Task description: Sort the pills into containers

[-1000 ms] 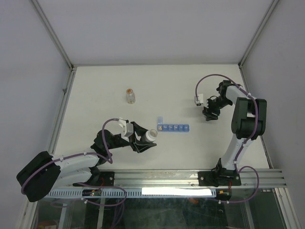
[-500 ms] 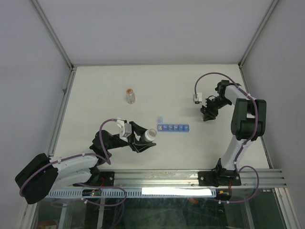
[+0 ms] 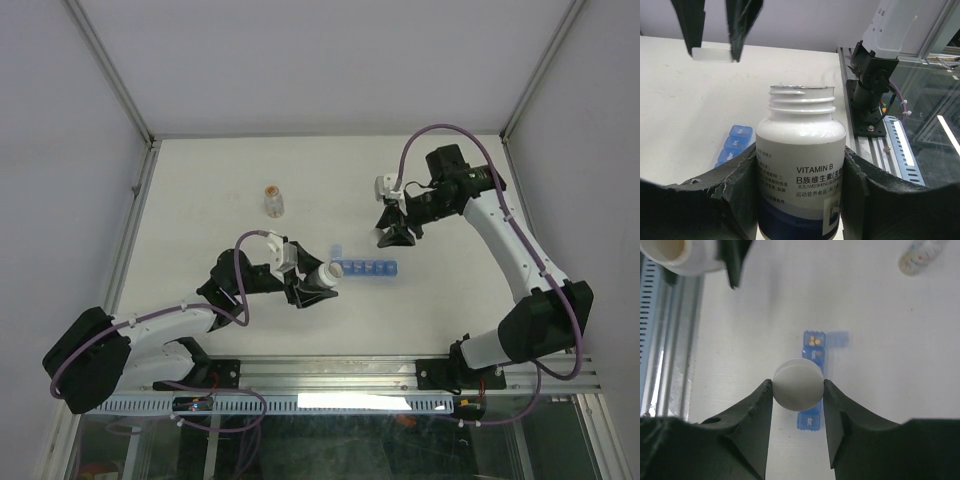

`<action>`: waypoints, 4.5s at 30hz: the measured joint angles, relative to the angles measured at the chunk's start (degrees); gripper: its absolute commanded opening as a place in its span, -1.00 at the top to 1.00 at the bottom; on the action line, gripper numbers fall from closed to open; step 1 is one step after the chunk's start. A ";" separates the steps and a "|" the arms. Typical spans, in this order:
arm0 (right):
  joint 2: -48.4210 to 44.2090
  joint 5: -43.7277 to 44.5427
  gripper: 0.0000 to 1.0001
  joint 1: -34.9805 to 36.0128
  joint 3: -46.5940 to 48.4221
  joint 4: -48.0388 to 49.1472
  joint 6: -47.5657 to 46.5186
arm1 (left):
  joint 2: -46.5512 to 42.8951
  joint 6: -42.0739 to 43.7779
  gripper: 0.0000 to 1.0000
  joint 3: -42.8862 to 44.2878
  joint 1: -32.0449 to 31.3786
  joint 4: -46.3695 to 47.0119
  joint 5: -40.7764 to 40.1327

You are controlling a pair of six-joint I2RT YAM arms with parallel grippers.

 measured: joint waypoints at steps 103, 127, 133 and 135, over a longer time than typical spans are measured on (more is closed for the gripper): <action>-1.38 9.84 0.76 21.00 -2.45 17.27 48.15 | 10.64 6.03 1.00 7.30 -2.03 -10.12 -13.75; -1.40 14.45 1.00 22.16 -0.92 14.08 43.10 | 12.41 9.31 1.00 12.59 -1.14 -19.63 -10.75; -3.78 11.63 1.00 22.36 -0.92 10.27 30.73 | 13.11 6.60 1.00 14.36 -0.09 -20.48 -2.03; -4.50 10.84 1.00 22.51 -0.92 9.46 27.30 | 13.16 5.55 1.00 14.73 0.24 -20.59 0.02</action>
